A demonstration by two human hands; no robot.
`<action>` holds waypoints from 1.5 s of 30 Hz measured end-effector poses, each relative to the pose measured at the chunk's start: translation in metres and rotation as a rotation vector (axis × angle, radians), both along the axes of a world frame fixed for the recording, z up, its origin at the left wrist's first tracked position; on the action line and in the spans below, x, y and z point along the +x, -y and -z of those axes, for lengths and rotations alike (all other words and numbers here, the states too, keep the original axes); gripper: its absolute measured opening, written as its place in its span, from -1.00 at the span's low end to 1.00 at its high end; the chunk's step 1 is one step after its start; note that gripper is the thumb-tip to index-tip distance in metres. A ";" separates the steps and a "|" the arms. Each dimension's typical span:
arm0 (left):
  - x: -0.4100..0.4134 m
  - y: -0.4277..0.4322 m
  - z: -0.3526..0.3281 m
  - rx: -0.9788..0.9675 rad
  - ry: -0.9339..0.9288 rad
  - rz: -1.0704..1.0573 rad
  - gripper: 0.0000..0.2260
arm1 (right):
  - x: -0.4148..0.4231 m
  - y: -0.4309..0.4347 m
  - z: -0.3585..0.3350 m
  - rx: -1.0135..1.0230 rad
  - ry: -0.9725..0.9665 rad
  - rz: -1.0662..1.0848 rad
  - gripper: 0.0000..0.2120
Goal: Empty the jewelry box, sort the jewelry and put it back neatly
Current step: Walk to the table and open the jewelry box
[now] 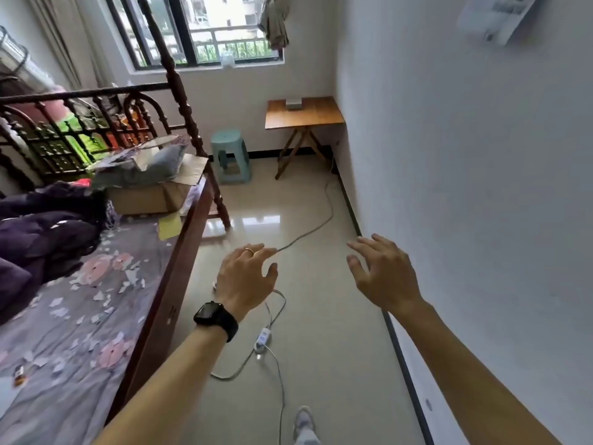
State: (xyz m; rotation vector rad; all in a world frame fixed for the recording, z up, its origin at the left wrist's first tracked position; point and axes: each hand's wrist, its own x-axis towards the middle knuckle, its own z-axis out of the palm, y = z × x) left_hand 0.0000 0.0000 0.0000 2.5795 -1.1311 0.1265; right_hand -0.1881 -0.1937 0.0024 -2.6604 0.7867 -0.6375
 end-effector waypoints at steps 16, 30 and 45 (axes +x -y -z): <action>0.237 0.195 0.003 -0.021 -0.057 -0.031 -0.65 | 0.226 0.191 -0.003 0.010 -0.064 -0.027 -0.64; 0.437 0.408 0.021 0.036 -0.105 -0.109 -0.60 | 0.456 0.408 0.025 0.079 -0.113 -0.152 -0.62; 0.756 0.520 0.035 -0.002 -0.106 -0.212 -0.55 | 0.791 0.531 0.048 0.069 -0.221 -0.249 -0.62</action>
